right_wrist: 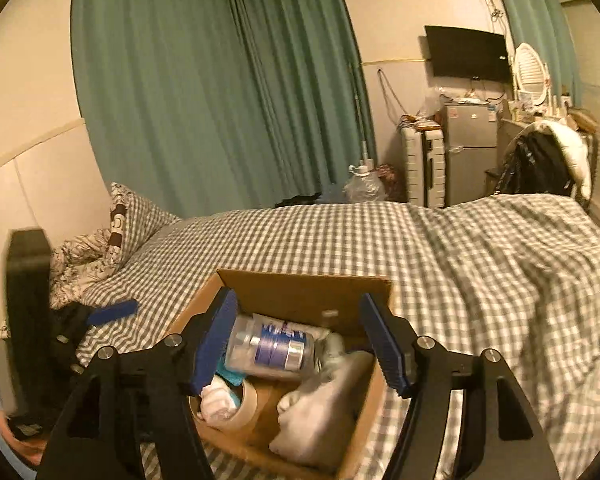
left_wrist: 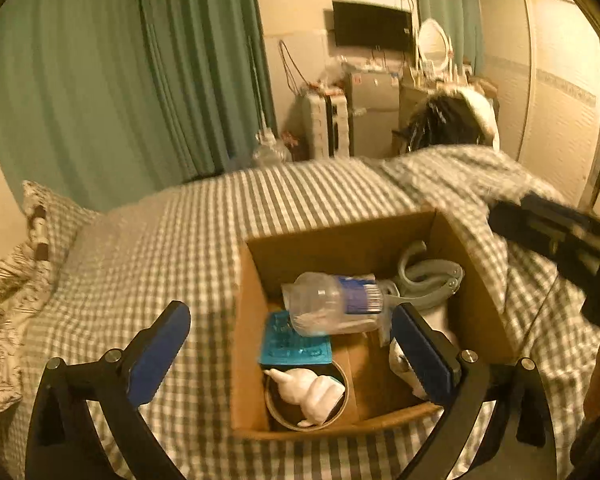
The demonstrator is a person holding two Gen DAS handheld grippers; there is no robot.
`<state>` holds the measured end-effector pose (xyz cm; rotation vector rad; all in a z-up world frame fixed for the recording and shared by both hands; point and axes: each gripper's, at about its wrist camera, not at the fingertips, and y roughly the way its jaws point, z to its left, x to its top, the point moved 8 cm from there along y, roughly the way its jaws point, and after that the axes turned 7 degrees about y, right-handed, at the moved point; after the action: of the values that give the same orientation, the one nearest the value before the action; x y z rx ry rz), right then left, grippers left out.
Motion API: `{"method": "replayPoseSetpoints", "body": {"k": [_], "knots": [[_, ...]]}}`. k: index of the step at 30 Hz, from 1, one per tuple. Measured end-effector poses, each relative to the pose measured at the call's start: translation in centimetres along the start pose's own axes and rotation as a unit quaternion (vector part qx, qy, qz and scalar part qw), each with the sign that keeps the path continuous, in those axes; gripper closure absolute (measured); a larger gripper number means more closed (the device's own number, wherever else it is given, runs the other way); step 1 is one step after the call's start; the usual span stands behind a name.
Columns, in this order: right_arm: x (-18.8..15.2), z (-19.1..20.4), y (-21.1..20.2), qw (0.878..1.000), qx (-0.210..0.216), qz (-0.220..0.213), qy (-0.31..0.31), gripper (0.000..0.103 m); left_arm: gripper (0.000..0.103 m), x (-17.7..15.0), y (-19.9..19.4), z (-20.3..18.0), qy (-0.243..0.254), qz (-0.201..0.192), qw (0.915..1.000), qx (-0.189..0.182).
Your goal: Organize objects
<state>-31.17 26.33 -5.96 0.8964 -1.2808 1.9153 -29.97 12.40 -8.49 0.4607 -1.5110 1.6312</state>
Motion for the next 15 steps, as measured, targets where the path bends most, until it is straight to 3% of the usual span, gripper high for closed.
{"method": "replayPoseSetpoints", "body": {"k": [5, 10, 12, 15], "knots": [[2.5, 2.7, -7.8, 0.997, -0.018, -0.063, -0.03, 0.029, 0.0, 3.0, -6.5, 1.5, -0.02, -0.05, 0.9985, 0.008], [5.7, 6.3, -17.0, 0.987, -0.051, -0.132, -0.077, 0.008, 0.0, 4.8, -13.2, 2.4, -0.029, -0.095, 0.9948, 0.023], [6.1, 7.2, -18.9, 0.986, -0.064, -0.129, -0.089, 0.0, 0.0, 5.0, -15.6, 2.6, -0.033, -0.109, 0.993, 0.029], [5.7, 7.8, -20.8, 0.984, -0.081, -0.123, -0.098, 0.0, 0.0, 4.8, -18.5, 3.5, -0.046, -0.135, 0.9886, 0.049]]}}
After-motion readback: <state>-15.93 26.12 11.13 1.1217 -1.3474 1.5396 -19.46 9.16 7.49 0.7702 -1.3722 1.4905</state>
